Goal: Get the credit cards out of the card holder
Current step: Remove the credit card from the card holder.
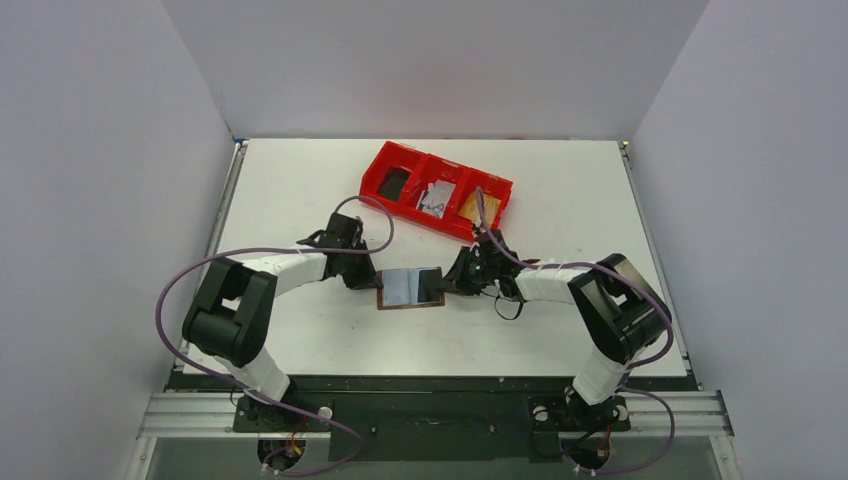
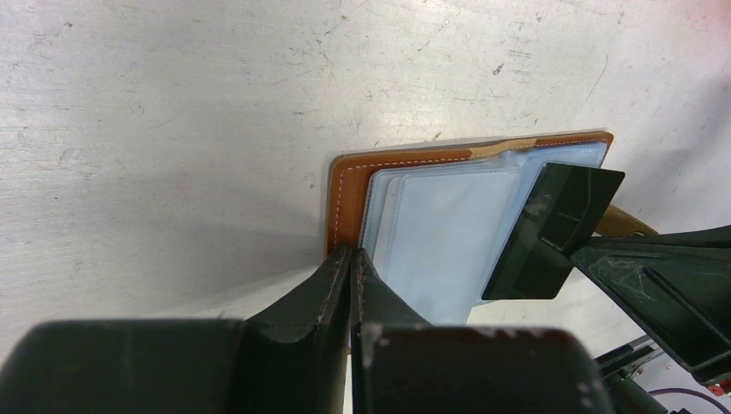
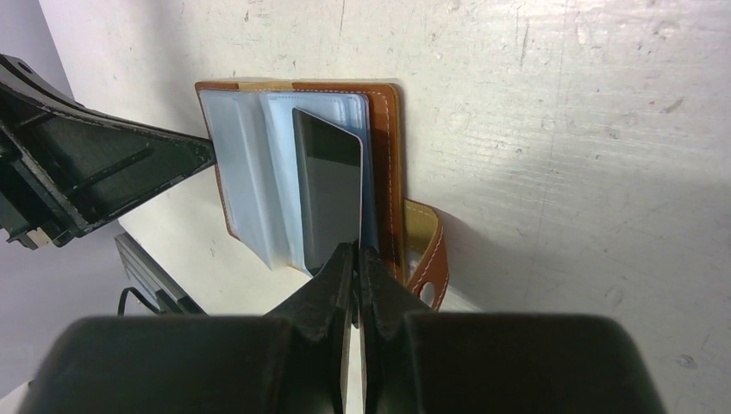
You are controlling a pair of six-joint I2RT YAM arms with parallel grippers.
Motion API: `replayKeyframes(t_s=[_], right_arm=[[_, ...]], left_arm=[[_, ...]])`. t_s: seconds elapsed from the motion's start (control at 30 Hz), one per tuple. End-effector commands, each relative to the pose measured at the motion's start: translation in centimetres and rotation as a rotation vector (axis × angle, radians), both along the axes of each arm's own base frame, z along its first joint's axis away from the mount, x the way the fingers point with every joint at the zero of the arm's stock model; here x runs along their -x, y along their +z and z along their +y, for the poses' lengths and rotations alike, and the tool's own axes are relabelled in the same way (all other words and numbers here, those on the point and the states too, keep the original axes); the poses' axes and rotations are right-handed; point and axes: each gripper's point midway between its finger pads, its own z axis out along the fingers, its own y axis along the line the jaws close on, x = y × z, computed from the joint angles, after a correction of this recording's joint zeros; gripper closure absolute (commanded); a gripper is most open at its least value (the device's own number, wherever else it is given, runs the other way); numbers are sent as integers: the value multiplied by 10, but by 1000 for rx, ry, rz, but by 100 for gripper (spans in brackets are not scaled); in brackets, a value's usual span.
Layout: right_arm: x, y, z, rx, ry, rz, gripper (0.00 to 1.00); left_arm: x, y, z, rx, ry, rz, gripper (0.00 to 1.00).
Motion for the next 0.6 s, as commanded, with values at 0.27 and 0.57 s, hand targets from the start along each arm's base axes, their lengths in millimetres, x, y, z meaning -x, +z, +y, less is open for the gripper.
replayKeyframes(t_s=[0.27, 0.57], right_arm=[[-14, 30, 5, -33, 1, -65, 100], [-20, 53, 13, -81, 4, -89, 100]], left_arm=[[-6, 34, 5, -64, -44, -34, 65], [-18, 85, -12, 41, -79, -137, 56]])
